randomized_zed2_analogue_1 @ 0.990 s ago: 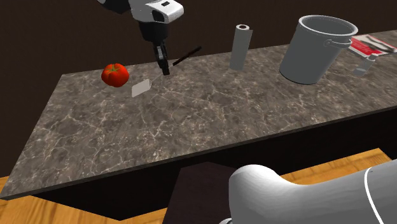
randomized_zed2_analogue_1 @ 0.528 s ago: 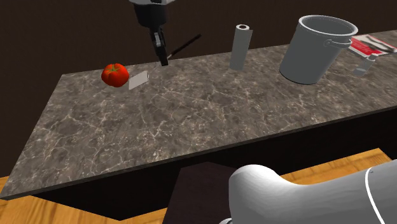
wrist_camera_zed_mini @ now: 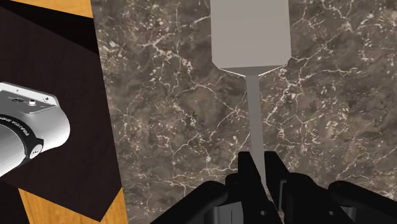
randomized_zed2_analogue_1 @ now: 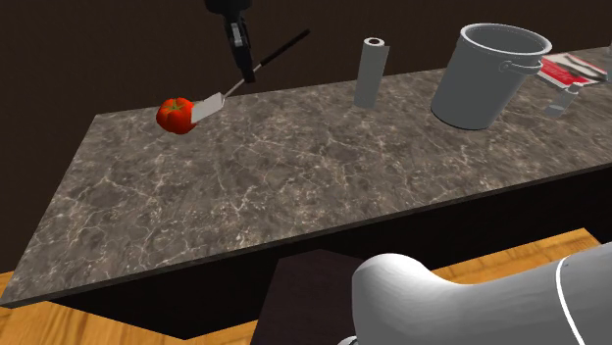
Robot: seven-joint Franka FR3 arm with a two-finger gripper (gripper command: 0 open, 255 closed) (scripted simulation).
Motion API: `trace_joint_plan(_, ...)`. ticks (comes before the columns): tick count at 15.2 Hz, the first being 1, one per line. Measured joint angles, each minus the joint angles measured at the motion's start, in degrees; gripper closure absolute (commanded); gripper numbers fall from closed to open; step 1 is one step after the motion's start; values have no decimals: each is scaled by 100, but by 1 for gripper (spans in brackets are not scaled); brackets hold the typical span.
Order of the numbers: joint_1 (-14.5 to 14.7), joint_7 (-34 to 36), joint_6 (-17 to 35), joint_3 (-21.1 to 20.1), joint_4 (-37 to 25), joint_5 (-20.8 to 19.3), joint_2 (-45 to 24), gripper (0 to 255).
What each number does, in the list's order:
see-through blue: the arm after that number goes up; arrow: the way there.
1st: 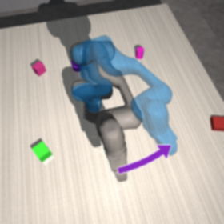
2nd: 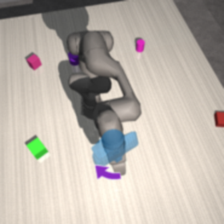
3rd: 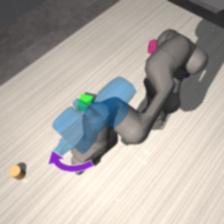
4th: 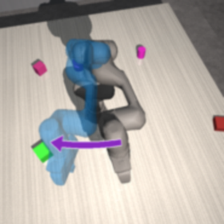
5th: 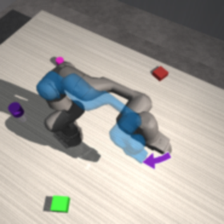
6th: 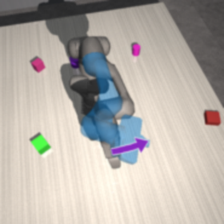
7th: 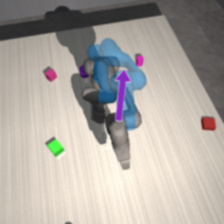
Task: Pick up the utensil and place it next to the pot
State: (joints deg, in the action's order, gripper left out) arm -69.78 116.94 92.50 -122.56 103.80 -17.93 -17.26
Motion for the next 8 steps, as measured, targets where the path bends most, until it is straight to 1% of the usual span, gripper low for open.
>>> trace_joint_plan(8, 91, -177, -623, 45, -781, 167, 211, 255)
